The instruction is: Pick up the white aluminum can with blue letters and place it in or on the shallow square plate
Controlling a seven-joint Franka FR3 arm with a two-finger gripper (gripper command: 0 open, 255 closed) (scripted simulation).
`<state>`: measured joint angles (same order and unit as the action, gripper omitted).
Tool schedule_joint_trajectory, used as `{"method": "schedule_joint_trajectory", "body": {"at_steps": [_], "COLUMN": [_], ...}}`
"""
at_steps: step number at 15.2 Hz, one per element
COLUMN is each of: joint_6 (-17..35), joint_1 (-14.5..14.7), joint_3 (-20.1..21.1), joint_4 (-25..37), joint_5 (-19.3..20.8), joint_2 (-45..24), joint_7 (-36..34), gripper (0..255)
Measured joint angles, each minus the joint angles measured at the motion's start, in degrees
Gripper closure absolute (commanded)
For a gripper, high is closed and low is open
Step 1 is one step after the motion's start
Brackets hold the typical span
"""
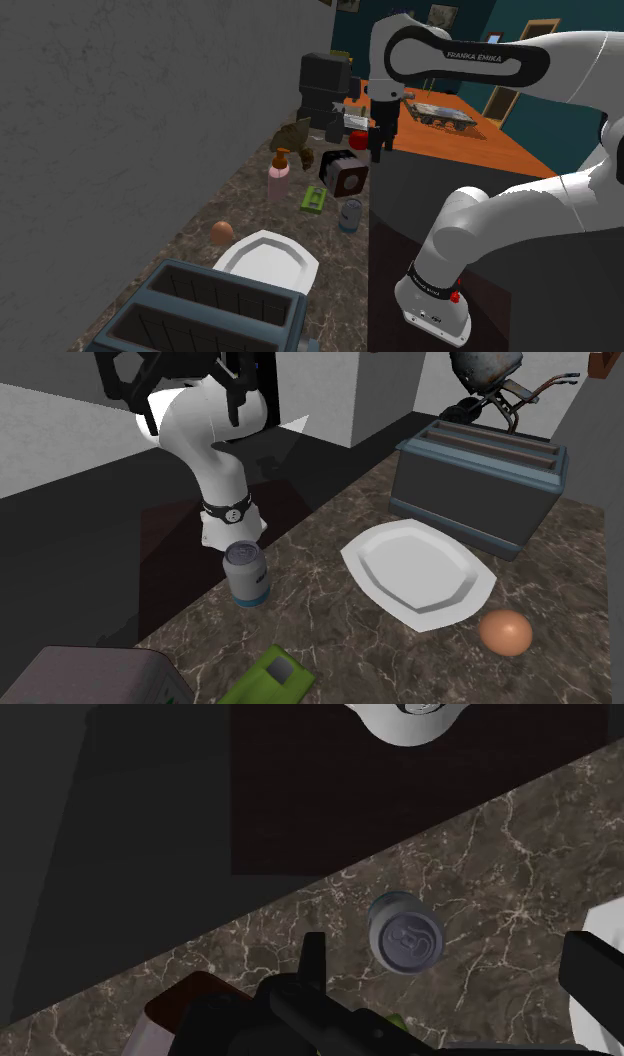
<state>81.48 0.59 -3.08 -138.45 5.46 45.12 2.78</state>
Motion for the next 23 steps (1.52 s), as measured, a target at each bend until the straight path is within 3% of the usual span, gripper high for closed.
{"method": "schedule_joint_trajectory", "body": {"at_steps": [4, 14, 17, 23], "joint_6": [5.0, 32.02, 39.67, 46.72], "joint_1": [-0.03, -0.03, -0.08, -0.1], "joint_3": [-0.1, -0.76, -1.07, -1.19], "joint_4": [-5.41, -27.01, -30.17, -33.58], "joint_5": [-0.23, -0.69, -0.53, -0.27], "joint_2": [2.12, 5.28, 2.3, -1.04], "joint_7": [-0.67, -3.46, -3.86, -4.28], "gripper": [0, 0, 0, 0]}}
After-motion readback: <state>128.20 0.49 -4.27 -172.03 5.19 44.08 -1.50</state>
